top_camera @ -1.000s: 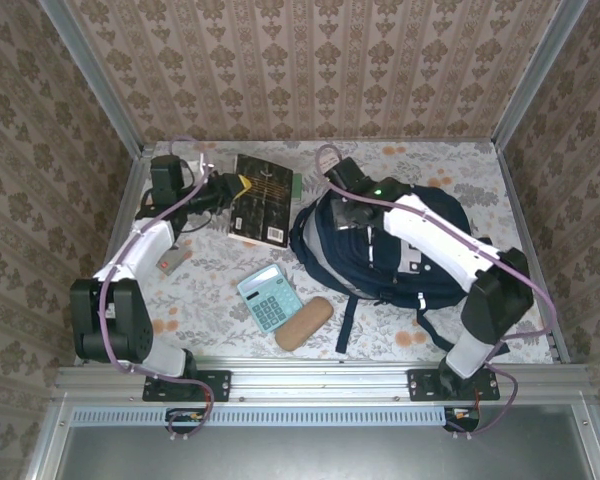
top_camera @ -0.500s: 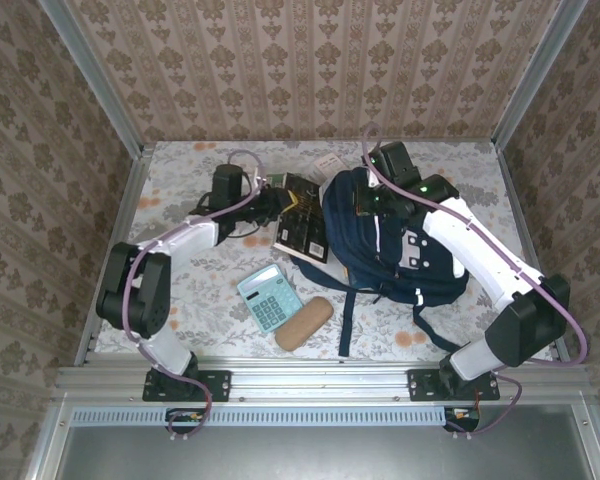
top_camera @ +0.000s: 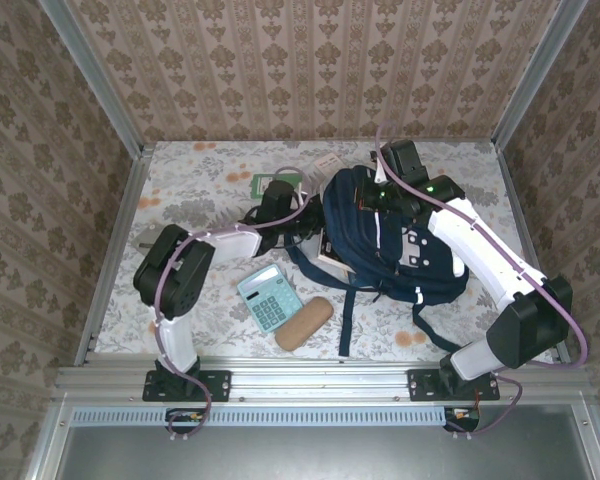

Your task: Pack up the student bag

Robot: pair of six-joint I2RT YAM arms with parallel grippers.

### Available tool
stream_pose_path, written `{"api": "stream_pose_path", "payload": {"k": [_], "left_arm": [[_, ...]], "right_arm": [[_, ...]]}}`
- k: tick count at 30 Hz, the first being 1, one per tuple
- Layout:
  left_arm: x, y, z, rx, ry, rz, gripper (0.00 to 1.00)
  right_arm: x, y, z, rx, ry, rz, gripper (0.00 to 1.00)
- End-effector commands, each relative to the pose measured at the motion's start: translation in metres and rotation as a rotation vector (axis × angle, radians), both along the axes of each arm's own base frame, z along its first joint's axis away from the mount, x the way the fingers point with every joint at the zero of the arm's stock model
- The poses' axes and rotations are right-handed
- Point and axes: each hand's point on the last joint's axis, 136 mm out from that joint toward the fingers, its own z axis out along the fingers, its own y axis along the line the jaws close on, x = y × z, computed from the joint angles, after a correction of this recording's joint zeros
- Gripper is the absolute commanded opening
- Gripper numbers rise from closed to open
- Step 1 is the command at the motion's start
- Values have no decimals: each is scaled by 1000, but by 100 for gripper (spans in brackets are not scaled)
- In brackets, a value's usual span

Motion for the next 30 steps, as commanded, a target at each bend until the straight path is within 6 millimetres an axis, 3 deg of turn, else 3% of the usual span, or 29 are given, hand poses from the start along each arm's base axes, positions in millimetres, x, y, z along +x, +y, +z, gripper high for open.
{"api": "stream_pose_path", "payload": {"k": [1, 8, 10, 11, 12, 14, 17, 23, 26, 30], "left_arm": [[18, -23, 24, -78, -71, 60, 0], [1, -70, -20, 44, -41, 7, 0], [-5, -70, -26, 98, -39, 2, 4], [-9, -68, -27, 130, -47, -3, 14], [-12, -65, -26, 160, -53, -4, 33], [-13, -56, -25, 209, -59, 9, 57], [-13, -40, -16, 261, -87, 30, 72], [-5, 1, 3, 315, -102, 76, 87], [3, 26, 17, 350, -131, 104, 89], [17, 65, 15, 484, -161, 107, 94]], "right_arm": [[13, 12, 50, 127, -159, 14, 0], [18, 17, 54, 142, -159, 29, 0], [18, 16, 56, 136, -165, 31, 0], [18, 14, 55, 131, -163, 29, 0], [19, 12, 55, 127, -163, 27, 0], [20, 7, 52, 121, -157, 20, 0], [21, -1, 47, 125, -147, 12, 0], [20, -13, 34, 97, -122, 18, 0], [18, -18, 29, 88, -107, 27, 0], [16, -21, 26, 77, -103, 35, 0]]}}
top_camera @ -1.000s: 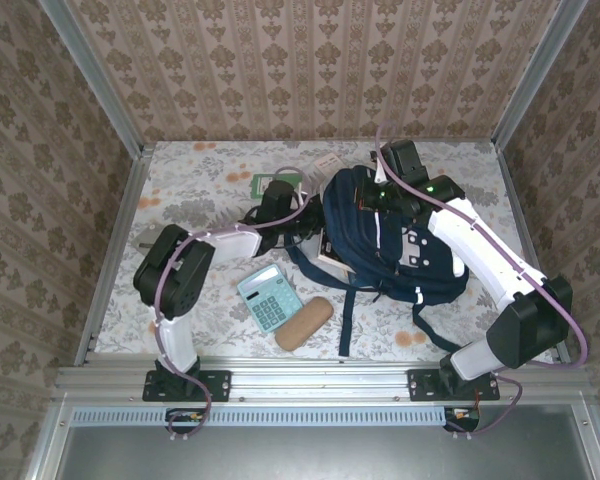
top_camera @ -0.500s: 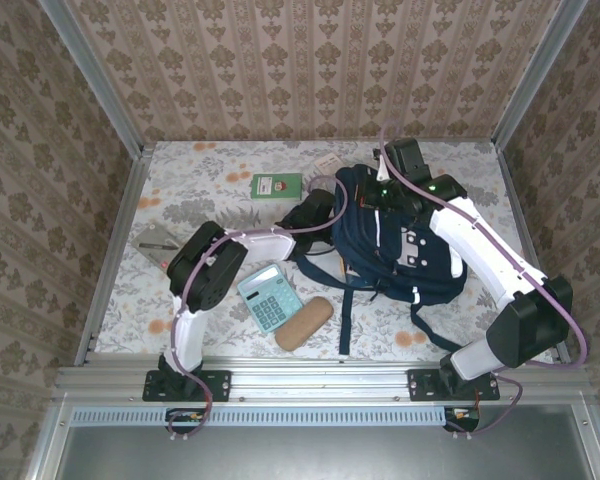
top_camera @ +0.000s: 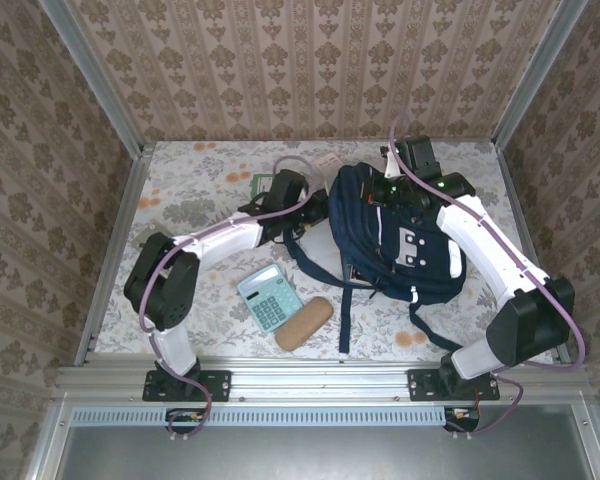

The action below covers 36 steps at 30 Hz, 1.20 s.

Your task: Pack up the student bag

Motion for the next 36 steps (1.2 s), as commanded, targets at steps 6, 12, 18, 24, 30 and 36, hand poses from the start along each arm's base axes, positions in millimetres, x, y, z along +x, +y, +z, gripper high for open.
{"api": "stream_pose_path", "payload": {"k": [6, 12, 18, 24, 30, 36], "left_arm": [[26, 73, -44, 341, 12, -91, 92], [22, 63, -91, 338, 101, -198, 42], [2, 48, -99, 312, 117, -209, 9], [-18, 21, -84, 269, 98, -219, 6], [-25, 13, -66, 232, 84, -209, 24], [-5, 40, -36, 229, 40, -174, 54]], "right_arm": [[8, -4, 21, -3, -107, 37, 0], [8, -5, 10, -24, -71, 52, 0], [13, -14, 3, -73, -56, 65, 0], [16, -28, -7, -114, -33, 58, 0], [11, -39, -22, -148, -5, 42, 7], [4, -34, -18, -113, -2, 43, 28]]}}
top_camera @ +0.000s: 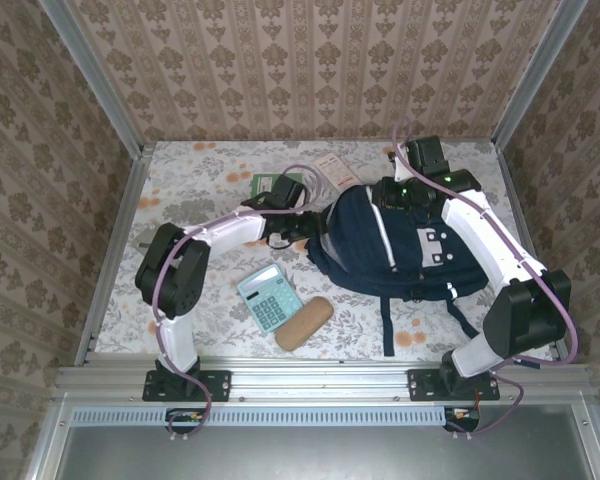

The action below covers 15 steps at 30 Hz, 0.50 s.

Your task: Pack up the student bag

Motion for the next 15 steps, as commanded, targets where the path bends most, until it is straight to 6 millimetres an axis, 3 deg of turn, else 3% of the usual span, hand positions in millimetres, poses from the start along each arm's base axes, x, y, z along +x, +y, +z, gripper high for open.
{"api": "stream_pose_path", "payload": {"k": [1, 3, 7, 8, 15], "left_arm": [[15, 22, 29, -20, -31, 23, 56], [31, 36, 36, -13, -48, 47, 55], [65, 53, 42, -24, -78, 78, 46], [82, 66, 44, -27, -90, 105, 44], [154, 86, 32, -41, -119, 148, 29]], "right_arm": [[0, -1, 14, 9, -49, -10, 31], [-1, 2, 19, 21, -59, -18, 38], [-4, 18, 25, 46, -73, -3, 39], [-5, 23, 26, 52, -73, -3, 41], [-11, 58, 25, 78, -75, 15, 43]]}}
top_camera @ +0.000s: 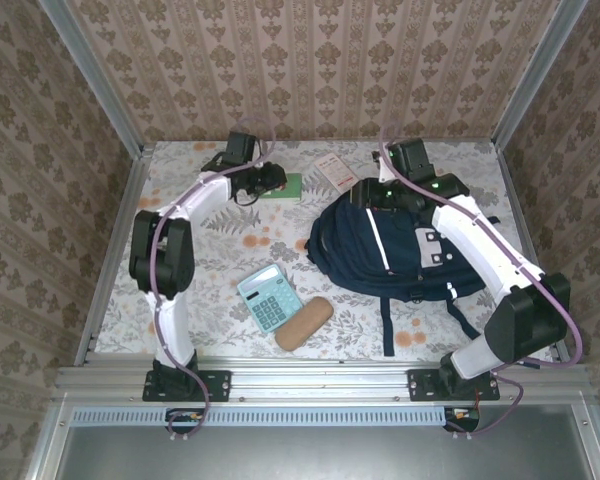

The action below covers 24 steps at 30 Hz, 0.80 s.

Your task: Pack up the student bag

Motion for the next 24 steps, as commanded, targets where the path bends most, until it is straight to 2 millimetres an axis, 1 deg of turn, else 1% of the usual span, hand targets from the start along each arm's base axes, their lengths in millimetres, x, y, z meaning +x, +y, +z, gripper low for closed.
{"api": "stream_pose_path", "payload": {"k": [1, 3, 6, 9, 12, 14, 17, 21, 24], "left_arm": [[20, 2, -20, -5, 31, -29, 29], [38, 5, -27, -13, 31, -15, 28], [56, 6, -39, -15, 44, 1, 28], [66, 7, -57, 5, 83, 19, 28], [68, 10, -77, 21, 135, 38, 28], [65, 13, -90, 26, 171, 46, 27], [50, 23, -108, 56, 235, 67, 26], [23, 39, -122, 81, 283, 98, 25], [-2, 49, -127, 84, 308, 128, 24]], "right_arm": [[-3, 13, 6, 26, -23, -25, 43], [-6, 25, 3, 28, -15, -9, 44], [-11, 37, -4, 15, 2, 8, 43], [-15, 43, -10, 24, 20, 8, 44], [-17, 47, -13, 19, 28, 15, 43], [-17, 48, -15, 17, 33, 15, 44], [-16, 49, -16, 13, 33, 17, 44], [-12, 52, -21, 10, 44, 19, 44], [-5, 61, -21, 34, 35, 33, 43]]}}
